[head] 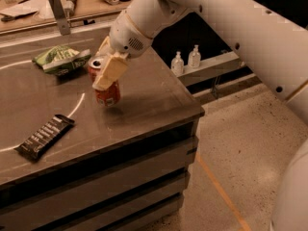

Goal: Move coke can near rxbar chocolate

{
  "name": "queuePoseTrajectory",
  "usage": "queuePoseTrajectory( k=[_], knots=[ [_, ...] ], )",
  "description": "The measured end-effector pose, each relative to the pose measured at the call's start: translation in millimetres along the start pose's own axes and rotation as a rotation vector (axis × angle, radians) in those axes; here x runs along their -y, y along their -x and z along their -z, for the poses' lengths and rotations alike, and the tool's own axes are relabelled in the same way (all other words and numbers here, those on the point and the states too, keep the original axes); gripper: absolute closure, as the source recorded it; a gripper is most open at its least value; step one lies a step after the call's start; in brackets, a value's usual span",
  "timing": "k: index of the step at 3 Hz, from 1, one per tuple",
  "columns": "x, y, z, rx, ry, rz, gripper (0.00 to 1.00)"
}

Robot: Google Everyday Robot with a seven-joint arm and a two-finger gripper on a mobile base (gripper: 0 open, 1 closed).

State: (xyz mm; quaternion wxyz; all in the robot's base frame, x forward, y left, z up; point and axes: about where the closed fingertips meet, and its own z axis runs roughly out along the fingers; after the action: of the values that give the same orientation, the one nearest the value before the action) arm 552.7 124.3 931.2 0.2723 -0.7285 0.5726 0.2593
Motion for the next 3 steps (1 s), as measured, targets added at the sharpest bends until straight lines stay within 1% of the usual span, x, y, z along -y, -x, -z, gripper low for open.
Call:
queuePoseTrajectory(
  k=[1, 2, 3],
  knots=[
    [-5, 24, -15, 0.012, 0.049, 0.048, 1.0],
    [-7, 36, -36, 0.017, 0.086, 0.073, 0.84],
    [-6, 40, -53, 0.019, 0.096, 0.101, 0.61]
  ],
)
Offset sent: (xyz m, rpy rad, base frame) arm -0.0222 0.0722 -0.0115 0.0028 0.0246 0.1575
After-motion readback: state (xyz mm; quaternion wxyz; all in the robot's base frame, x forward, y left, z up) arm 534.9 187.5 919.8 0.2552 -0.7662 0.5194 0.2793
